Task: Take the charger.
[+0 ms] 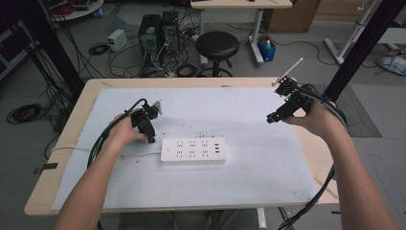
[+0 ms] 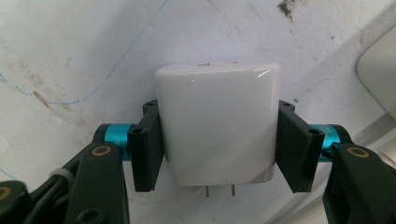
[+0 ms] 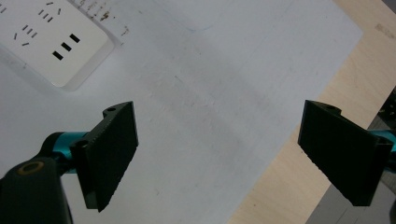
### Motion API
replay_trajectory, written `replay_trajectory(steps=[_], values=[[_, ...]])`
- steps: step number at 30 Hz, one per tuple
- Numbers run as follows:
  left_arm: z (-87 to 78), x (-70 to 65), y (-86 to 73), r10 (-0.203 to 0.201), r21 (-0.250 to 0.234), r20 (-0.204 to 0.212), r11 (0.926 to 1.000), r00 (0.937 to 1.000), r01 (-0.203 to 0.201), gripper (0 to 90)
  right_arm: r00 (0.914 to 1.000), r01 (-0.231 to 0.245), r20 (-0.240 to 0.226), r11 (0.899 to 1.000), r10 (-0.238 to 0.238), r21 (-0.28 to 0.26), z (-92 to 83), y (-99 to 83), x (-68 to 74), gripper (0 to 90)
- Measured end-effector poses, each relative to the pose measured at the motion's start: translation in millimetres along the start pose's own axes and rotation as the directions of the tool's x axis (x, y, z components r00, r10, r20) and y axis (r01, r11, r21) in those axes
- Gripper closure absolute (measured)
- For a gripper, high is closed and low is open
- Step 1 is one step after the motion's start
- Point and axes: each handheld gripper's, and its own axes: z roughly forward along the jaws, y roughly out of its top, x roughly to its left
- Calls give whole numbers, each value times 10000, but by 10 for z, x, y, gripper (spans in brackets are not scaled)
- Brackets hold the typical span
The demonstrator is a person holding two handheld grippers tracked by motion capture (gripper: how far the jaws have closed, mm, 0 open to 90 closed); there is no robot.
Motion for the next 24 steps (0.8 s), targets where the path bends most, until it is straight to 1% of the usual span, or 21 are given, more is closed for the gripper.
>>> replay_trajectory(steps=[2, 6, 8, 10, 12, 13, 14, 16, 17, 21, 23, 24], values=[[-7, 8, 0, 57, 75, 2, 10000, 10000, -57, 414, 10000, -10, 6, 10000, 10, -10, 3, -5, -2, 116], [-23, -6, -9, 44, 8, -122, 10000, 9999, -44, 419, 10000, -79, 12, 10000, 79, -12, 7, -12, -1, 116], [-78, 2, -29, 26, -93, -14, 10000, 10000, -26, 419, 9999, -103, -13, 9999, 103, 3, 7, -14, -10, 116], [-164, 3, -54, 40, -158, -3, 9999, 10000, -40, 420, 9996, -269, -56, 9996, 269, -5, 6, -11, -19, 119], [-280, -15, -77, 95, -244, -45, 9997, 9999, -96, 420, 9985, -543, -66, 9985, 543, 5, 1, 0, -20, 122], [-353, -26, -89, 154, -312, -67, 9994, 9999, -156, 421, 9984, -566, -76, 9984, 566, 23, -5, 5, -26, 151], [-438, -35, -98, 234, -354, -71, 9991, 9997, -237, 420, 9981, -606, -100, 9982, 606, -6, -13, 13, -23, 159], [-612, -60, -115, 307, -571, -34, 9979, 9995, -308, 421, 9978, -642, -149, 9979, 642, -17, -30, 33, -19, 159], [-703, -79, -123, 243, -714, -57, 9971, 9997, -247, 421, 9976, -676, -148, 9977, 676, -5, -41, 44, -13, 158], [-1072, -124, -145, 444, -1025, -268, 9936, 9987, -469, 421, 9977, -671, -90, 9977, 670, -36, -86, 95, 0, 158], [-1231, -140, -157, 524, -1216, -336, 9910, 9981, -561, 421, 9977, -678, -43, 9977, 678, -74, -118, 108, 21, 158], [-1284, -144, -159, 572, -1232, -379, 9905, 9976, -615, 421, 9976, -695, -46, 9975, 694, -128, -129, 111, 30, 158]])
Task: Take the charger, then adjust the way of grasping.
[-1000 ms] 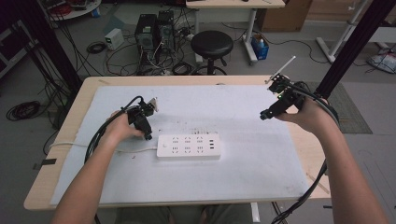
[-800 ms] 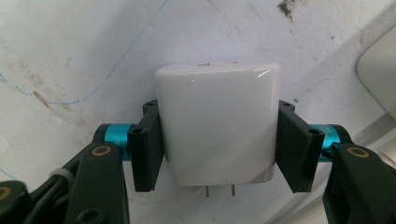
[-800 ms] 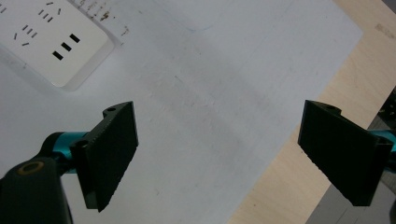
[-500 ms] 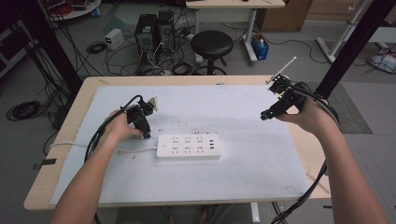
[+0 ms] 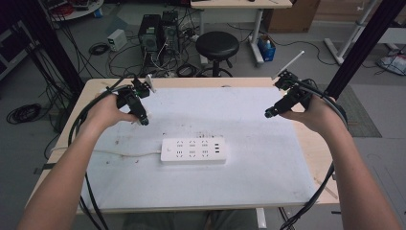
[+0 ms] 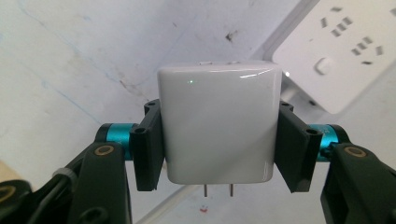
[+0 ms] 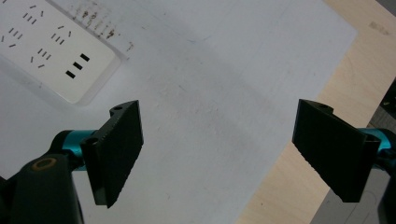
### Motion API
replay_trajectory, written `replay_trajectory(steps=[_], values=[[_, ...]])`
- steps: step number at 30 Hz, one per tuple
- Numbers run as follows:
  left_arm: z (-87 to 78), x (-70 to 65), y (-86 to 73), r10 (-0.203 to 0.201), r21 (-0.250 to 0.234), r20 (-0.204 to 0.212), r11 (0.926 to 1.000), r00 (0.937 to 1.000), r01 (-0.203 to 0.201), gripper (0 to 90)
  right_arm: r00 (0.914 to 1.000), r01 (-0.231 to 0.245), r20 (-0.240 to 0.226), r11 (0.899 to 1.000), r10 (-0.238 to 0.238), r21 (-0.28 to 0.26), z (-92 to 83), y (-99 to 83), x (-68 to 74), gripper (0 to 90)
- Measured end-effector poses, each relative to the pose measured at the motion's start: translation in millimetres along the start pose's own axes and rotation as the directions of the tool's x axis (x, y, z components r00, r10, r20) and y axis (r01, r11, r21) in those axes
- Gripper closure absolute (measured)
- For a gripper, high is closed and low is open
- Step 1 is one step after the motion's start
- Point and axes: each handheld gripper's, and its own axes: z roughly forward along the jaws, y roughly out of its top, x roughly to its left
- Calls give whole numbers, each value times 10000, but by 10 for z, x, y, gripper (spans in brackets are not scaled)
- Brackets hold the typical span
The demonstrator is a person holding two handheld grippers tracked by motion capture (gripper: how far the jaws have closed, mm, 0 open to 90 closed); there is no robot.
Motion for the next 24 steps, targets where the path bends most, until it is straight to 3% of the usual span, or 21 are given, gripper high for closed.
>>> replay_trajectory(steps=[2, 3, 7, 9, 11, 13, 17, 19, 22, 23, 24], values=[[-70, -11, 4, -8, -149, 5, 9999, 10000, 8, 421, 10000, 74, 10, 10000, -74, -6, -9, -1, -1, 158], [-169, -25, 15, 189, -138, -89, 9997, 9998, -191, 421, 10000, 64, 10, 10000, -64, 5, -21, -2, 5, 158], [-309, -121, 23, 404, -593, -167, 9974, 9990, -414, 421, 9992, -394, -46, 9992, 393, -92, -89, -20, 12, 159], [-365, -179, 29, 752, -780, -26, 9941, 9972, -752, 421, 9980, -618, -140, 9979, 616, -196, -117, -30, 10, 159], [-432, -260, 49, 1285, -964, -126, 9869, 9916, -1291, 421, 9954, -922, -292, 9956, 916, -182, -146, -37, 13, 160], [-484, -322, 71, 1516, -1225, -184, 9806, 9883, -1527, 421, 9923, -1148, -498, 9932, 1136, -204, -173, -41, 14, 161], [-608, -472, 138, 2574, -2154, -152, 9428, 9662, -2546, 422, 9798, -1673, -1156, 9855, 1632, -268, -198, -47, 28, 170], [-644, -544, 173, 3012, -2664, -103, 9183, 9535, -2929, 422, 9730, -1860, -1469, 9817, 1782, -407, -210, -44, 42, 186], [-663, -647, 230, 3754, -3215, 115, 8790, 9268, -3521, 422, 9468, -2448, -2305, 9676, 2247, -625, -212, -33, 53, 186], [-663, -647, 230, 3754, -3215, 115, 8790, 9268, -3521, 422, 9468, -2448, -2305, 9676, 2247, -625, -212, -33, 53, 186], [-656, -720, 277, 4134, -3396, 205, 8592, 9103, -3826, 422, 9368, -2623, -2560, 9630, 2386, -624, -205, -27, 67, 186]])
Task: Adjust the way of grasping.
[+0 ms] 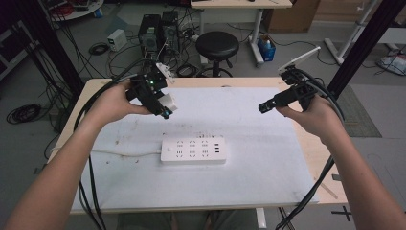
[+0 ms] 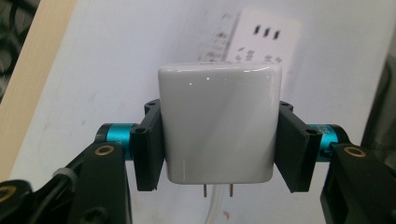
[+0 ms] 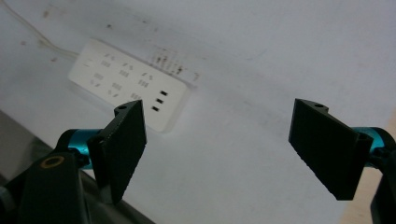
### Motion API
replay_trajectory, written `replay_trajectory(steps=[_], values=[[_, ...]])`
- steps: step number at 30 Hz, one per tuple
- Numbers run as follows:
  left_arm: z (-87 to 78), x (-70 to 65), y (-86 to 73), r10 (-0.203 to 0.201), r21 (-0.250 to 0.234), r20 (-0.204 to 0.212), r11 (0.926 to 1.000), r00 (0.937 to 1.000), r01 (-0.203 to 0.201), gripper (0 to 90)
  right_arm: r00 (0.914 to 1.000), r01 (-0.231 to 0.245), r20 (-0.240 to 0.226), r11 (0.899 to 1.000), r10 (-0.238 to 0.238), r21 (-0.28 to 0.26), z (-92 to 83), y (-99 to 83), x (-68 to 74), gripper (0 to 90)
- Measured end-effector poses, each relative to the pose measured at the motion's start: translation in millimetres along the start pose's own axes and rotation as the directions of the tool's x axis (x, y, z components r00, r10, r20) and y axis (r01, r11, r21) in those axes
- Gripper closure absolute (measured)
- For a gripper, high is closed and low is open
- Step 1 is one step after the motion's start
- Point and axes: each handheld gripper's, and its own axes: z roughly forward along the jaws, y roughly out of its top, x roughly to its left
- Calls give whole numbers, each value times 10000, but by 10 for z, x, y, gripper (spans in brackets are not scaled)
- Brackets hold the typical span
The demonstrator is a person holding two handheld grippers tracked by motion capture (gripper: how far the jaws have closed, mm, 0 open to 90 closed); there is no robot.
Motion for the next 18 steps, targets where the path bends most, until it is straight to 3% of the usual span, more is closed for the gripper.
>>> replay_trajectory(steps=[1, 3, 4, 5, 6, 7, 8, 9, 10, 11, 13, 14, 15, 16, 17, 18], values=[[14, -14, 27, 175, -40, 67, 9998, 9998, -175, 423, 9984, -270, -493, 9996, 268, -32, 16, -7, 24, 187], [47, -59, 101, 472, -225, 62, 9986, 9989, -471, 422, 9957, -433, -815, 9991, 429, -33, 32, -13, 55, 207], [60, -69, 130, 600, -305, 124, 9978, 9981, -596, 423, 9887, -703, -1338, 9975, 682, -114, 51, -27, 90, 245], [77, -89, 170, 749, -435, 164, 9963, 9971, -741, 423, 9887, -703, -1338, 9975, 682, -114, 51, -27, 90, 246], [93, -115, 213, 953, -539, 119, 9941, 9954, -945, 423, 9751, -1054, -1975, 9944, 1008, -124, 82, -39, 115, 249], [108, -142, 256, 1208, -613, 94, 9909, 9926, -1200, 423, 9751, -1054, -1975, 9944, 1008, -124, 82, -39, 115, 257], [130, -171, 298, 1374, -743, 118, 9879, 9904, -1362, 423, 9562, -1321, -2638, 9912, 1266, -33, 119, -52, 146, 265], [158, -213, 355, 1572, -852, 68, 9841, 9875, -1561, 423, 9562, -1321, -2638, 9912, 1266, -33, 119, -52, 146, 265], [178, -240, 390, 1672, -898, 54, 9820, 9859, -1660, 423, 9418, -1514, -3033, 9885, 1450, 23, 145, -57, 164, 285], [199, -275, 439, 1916, -886, -19, 9776, 9815, -1910, 423, 9198, -1758, -3537, 9843, 1701, 160, 179, -59, 187, 315], [242, -360, 534, 2250, -932, -232, 9696, 9741, -2262, 423, 8955, -2032, -3987, 9787, 1976, 285, 216, -55, 218, 325], [263, -400, 580, 2434, -1020, -286, 9641, 9695, -2450, 423, 8955, -2032, -3987, 9787, 1976, 285, 216, -55, 218, 325], [280, -449, 636, 2648, -1088, -366, 9575, 9636, -2673, 423, 8707, -2190, -4443, 9751, 2110, 339, 246, -40, 256, 335], [288, -480, 668, 2734, -1110, -419, 9546, 9610, -2764, 423, 8629, -2233, -4576, 9741, 2144, 352, 256, -35, 267, 338], [300, -517, 709, 2883, -1138, -470, 9497, 9564, -2918, 423, 8629, -2233, -4576, 9741, 2144, 352, 256, -35, 267, 338], [312, -551, 747, 2993, -1176, -488, 9457, 9529, -3030, 423, 8486, -2376, -4786, 9707, 2252, 354, 287, -19, 296, 340]])
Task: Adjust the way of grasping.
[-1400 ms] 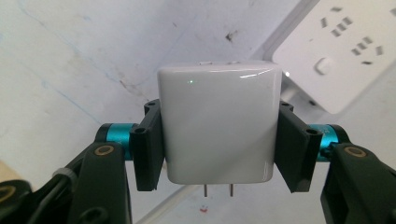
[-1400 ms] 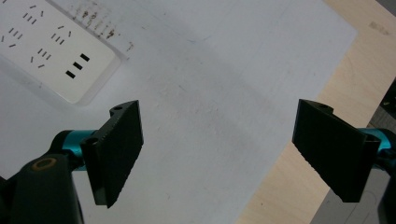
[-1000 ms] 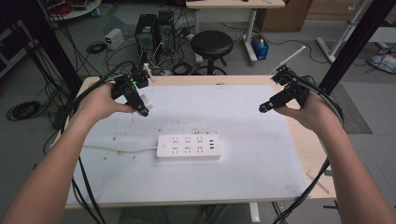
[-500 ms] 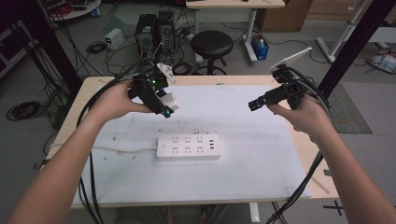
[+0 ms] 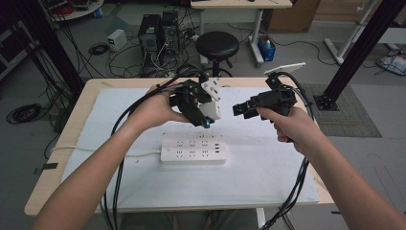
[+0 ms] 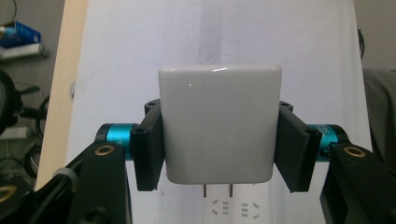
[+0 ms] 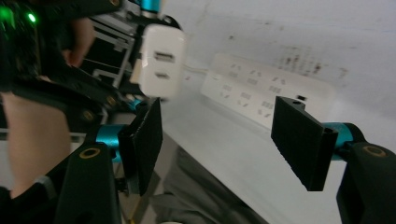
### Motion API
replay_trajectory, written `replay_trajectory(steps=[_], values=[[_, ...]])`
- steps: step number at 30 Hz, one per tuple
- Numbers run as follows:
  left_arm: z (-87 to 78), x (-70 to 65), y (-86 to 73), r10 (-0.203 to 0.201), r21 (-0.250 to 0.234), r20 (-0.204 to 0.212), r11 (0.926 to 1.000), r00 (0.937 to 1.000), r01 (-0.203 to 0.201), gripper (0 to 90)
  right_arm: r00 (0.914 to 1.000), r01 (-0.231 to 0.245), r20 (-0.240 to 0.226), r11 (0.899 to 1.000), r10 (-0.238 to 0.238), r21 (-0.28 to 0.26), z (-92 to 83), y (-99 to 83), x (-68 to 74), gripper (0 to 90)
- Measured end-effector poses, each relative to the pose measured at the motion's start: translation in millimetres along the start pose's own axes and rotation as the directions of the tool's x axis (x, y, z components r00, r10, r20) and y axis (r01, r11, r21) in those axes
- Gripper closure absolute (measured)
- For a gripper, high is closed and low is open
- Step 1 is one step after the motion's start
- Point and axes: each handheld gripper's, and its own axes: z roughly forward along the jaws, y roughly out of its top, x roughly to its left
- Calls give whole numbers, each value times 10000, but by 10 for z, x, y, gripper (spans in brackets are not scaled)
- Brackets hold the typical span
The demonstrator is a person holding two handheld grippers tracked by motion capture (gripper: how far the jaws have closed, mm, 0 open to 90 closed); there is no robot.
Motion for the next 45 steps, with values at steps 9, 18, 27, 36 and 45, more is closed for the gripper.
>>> replay_trajectory(steps=[9, 18, 27, 36, 45], values=[[105, -116, 251, 567, -44, -598, 9984, 9966, -570, 423, 9954, -258, -927, 9996, 244, -136, 204, 34, 31, 487], [193, -196, 291, 1109, 451, -1712, 9935, 9790, -1047, 357, 9968, 108, -793, 9994, -135, -342, 243, 41, 8, 622], [-65, -2, -146, -412, 1768, -1513, 9819, 9876, 680, 258, 9580, 2161, 1980, 9761, -2073, -240, -30, 84, -6, 623], [-263, 276, -1151, -3814, 5000, -1173, 7751, 9170, 3863, 203, 7160, 4272, 4889, 8667, -4982, 2575, -282, 187, 139, 622], [-422, 417, -1765, -5795, 5191, -1160, 6571, 8067, 5466, 186, 5949, 4597, 5131, 7855, -6187, 4143, -290, 203, 134, 622]])
